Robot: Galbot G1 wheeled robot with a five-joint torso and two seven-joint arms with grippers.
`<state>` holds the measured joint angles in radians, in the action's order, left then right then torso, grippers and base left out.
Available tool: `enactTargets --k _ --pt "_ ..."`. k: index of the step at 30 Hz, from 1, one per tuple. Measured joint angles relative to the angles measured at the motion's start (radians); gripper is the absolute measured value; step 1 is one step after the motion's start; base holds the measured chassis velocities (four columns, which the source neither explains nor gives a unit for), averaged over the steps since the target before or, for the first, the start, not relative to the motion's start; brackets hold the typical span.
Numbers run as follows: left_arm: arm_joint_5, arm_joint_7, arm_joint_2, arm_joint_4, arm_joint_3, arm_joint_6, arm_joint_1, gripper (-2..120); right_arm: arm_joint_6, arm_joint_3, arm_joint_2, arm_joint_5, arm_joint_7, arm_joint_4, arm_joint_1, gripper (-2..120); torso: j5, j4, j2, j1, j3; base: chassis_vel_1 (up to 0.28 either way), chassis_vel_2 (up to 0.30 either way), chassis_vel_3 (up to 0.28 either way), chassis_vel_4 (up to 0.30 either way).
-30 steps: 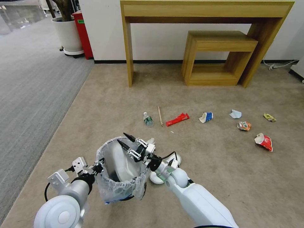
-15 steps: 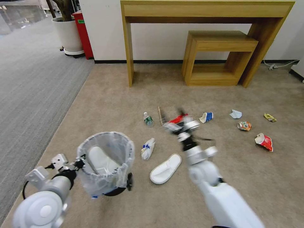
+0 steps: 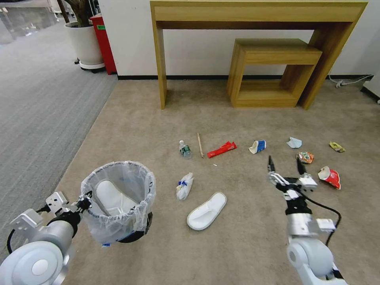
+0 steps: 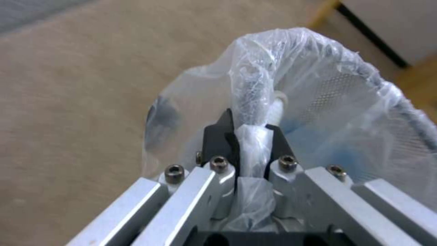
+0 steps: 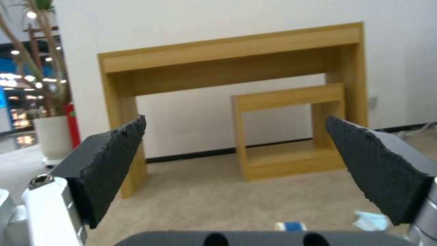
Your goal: Pick up the trash bin and place the garbage on the floor into it.
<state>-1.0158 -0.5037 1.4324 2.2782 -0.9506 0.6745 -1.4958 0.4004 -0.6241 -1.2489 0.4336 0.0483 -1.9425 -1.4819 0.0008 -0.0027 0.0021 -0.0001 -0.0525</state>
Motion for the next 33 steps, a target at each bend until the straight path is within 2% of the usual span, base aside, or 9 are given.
enactTargets --k 1,5,9,33 --pt "0.0 0.0 0.0 0.0 0.0 0.0 0.0 3 0.0 0.0 0.0 0.0 0.0 0.0 0.0 100 0.0 0.0 0.0 0.0 0.0 0.0 0.0 0.0 0.0" --pt "-0.015 0.002 -0.027 -0.055 -0.09 -0.009 -0.004 3 0.032 -0.02 -0.004 -0.028 -0.016 0.007 -0.016 100 0.0001 0.0006 0.0 0.0 0.0 0.0 0.0 0.0 0.0" --pt "-0.043 0.007 -0.038 -0.058 -0.112 -0.009 -0.008 3 0.041 -0.01 -0.014 -0.041 -0.025 0.016 -0.014 100 -0.0001 0.0003 0.0 0.0 0.0 0.0 0.0 0.0 0.0" --pt "-0.032 0.012 -0.011 -0.023 -0.089 -0.004 -0.018 3 0.087 0.003 -0.006 -0.015 -0.062 0.05 0.003 100 0.0 0.0002 0.0 0.0 0.0 0.0 0.0 0.0 0.0"
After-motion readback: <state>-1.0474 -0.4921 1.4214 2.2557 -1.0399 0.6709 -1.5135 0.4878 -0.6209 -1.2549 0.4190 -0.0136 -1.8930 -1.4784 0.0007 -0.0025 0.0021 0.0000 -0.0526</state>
